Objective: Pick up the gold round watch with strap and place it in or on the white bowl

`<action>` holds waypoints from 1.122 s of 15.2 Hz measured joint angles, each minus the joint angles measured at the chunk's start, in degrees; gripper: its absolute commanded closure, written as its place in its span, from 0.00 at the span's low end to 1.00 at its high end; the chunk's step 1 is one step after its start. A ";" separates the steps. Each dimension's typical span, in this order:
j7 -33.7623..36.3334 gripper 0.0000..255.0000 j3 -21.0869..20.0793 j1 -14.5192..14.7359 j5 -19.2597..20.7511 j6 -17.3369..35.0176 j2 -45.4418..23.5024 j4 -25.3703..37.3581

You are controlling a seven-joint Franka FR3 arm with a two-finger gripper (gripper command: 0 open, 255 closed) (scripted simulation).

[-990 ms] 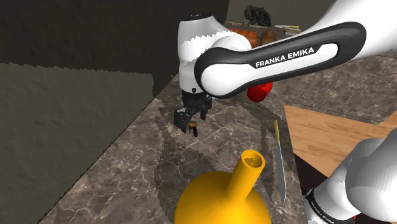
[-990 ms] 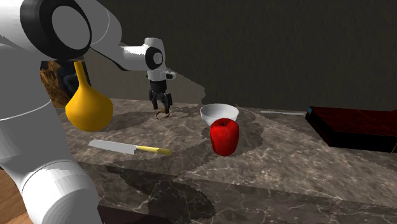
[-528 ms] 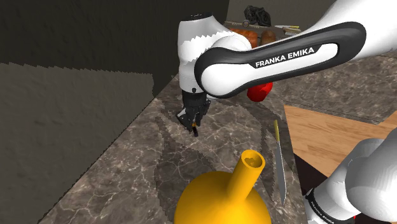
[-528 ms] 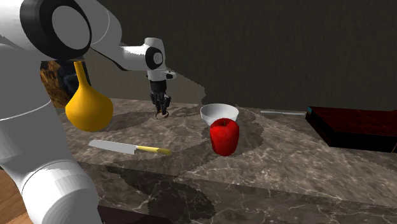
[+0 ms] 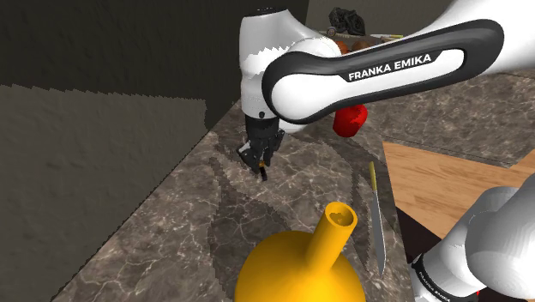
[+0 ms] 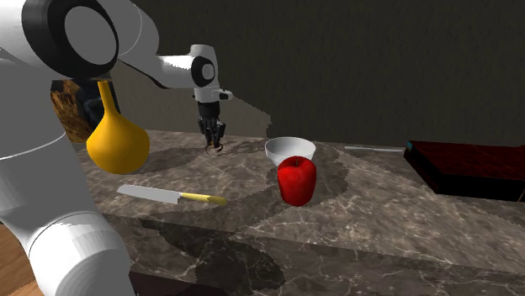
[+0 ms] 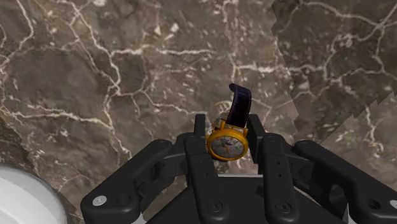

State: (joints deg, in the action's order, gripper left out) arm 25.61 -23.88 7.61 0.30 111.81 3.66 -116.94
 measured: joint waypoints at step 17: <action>-0.91 1.00 0.43 -0.24 -0.66 -12.95 1.73 11.38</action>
State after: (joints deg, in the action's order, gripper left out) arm 24.70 -23.44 7.37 -0.37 98.87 5.39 -105.56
